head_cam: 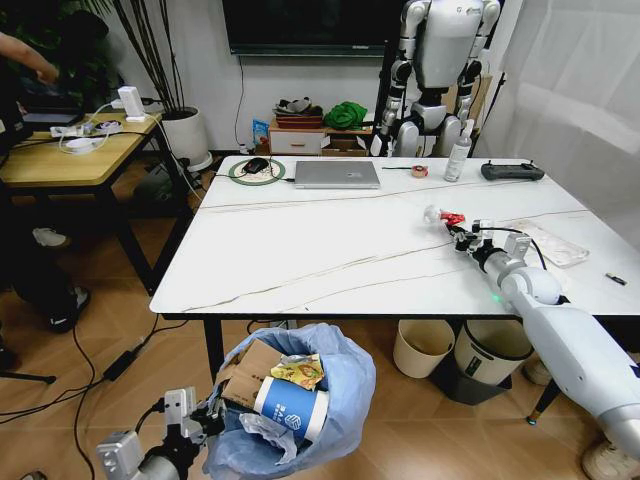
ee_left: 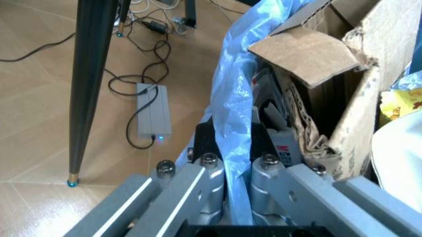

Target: Pick up the trash bin and place the trash from the table into it.

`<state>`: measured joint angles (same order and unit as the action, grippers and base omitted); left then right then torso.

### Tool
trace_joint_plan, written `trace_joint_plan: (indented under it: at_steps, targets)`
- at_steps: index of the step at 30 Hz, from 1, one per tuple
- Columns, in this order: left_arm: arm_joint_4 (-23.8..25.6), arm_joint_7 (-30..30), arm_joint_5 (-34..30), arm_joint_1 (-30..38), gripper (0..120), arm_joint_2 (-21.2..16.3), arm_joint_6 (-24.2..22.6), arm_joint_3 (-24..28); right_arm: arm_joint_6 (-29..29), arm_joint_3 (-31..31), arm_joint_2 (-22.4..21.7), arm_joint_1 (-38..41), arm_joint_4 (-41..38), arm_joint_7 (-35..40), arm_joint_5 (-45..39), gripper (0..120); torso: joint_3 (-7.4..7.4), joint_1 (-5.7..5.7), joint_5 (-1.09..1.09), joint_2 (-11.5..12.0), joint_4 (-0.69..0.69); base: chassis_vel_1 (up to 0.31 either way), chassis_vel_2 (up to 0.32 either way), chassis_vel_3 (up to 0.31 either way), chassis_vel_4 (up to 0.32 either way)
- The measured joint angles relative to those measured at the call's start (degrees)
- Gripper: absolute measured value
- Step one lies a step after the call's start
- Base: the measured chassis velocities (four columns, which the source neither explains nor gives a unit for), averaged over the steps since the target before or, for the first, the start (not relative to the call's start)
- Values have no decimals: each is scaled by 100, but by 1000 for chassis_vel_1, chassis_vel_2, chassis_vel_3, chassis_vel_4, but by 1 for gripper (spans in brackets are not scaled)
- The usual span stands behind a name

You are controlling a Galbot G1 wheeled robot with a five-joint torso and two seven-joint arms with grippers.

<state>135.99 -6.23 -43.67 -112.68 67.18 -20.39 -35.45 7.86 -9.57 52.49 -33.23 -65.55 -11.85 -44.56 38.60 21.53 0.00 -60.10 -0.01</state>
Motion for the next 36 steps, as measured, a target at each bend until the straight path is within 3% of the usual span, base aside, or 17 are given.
trace_joint_plan:
  at_steps: [9,21,24,36]
  targets:
    - [-1,0,-26,14,0,-41,0,4,15,-97,-77,-153,-321,27,-55,0,0,0,0,0,0,0,0,0,0]
    - [-24,-2,-101,55,0,-110,-7,23,4,-301,-269,-615,-1571,107,-447,0,0,0,0,0,0,0,0,0,0]
    - [-24,-7,-138,68,0,-121,-12,13,9,-320,-340,-745,-2024,146,-633,0,0,0,-2,-1,0,0,0,0,0]
    - [4,-21,-221,29,0,-114,-23,-134,138,-65,-594,-1478,-5022,394,-1503,0,-1,0,-3,-2,0,0,0,0,0]
